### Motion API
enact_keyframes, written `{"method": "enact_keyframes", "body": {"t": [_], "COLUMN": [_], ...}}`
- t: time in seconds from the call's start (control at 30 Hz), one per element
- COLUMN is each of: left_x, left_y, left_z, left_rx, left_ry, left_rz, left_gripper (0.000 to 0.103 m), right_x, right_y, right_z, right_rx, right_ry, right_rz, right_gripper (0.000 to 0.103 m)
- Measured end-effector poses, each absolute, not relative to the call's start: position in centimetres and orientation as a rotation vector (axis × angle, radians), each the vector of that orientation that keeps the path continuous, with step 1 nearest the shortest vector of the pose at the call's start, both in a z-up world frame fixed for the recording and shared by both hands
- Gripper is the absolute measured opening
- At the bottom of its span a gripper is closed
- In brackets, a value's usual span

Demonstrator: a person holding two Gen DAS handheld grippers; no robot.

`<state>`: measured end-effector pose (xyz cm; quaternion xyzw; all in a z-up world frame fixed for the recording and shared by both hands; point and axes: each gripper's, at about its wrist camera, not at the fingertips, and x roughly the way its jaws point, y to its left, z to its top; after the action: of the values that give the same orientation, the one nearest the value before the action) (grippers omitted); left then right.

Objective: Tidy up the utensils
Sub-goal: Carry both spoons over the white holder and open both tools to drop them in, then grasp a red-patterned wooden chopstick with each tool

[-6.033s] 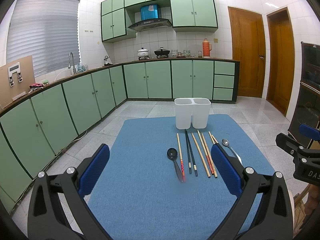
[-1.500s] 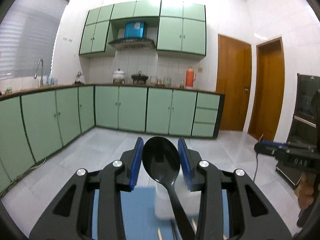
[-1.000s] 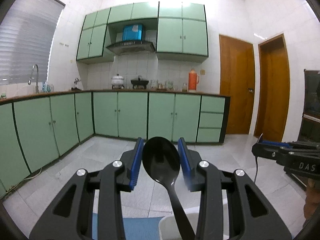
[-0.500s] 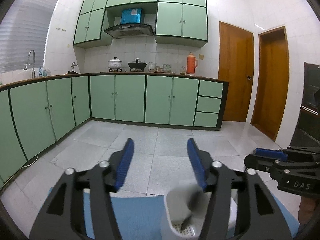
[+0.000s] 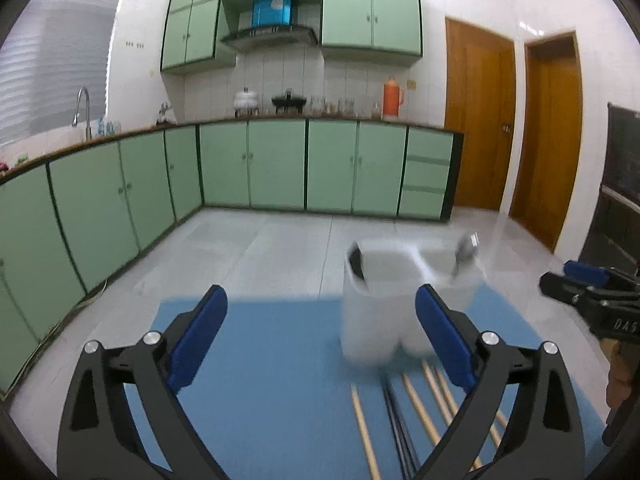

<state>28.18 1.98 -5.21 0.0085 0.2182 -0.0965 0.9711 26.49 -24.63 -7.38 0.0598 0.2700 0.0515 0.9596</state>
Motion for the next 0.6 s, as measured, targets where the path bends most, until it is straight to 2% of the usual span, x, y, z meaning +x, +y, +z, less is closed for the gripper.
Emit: {"method": "enact_keyframes", "body": {"t": [0.43,0.6], "left_x": [17.5,15.1], "left_y": [3.5,3.6], "left_z": [-11.5,-14.1], "left_rx": [0.033,0.008], "left_ry": [0.679,0.766], "left_rz": [-0.174,-0.164], "left_gripper": [0.094,0.094], "right_x": [15.0,11.9], "right_y": [-25.2,-24.2], "right_z": [-13.0,-15.7], "right_rx": [0.158,0.132], "right_ry": [0.728,0.814], "right_rz": [0.044,0.059], "right_gripper": [0.085,0.071]}}
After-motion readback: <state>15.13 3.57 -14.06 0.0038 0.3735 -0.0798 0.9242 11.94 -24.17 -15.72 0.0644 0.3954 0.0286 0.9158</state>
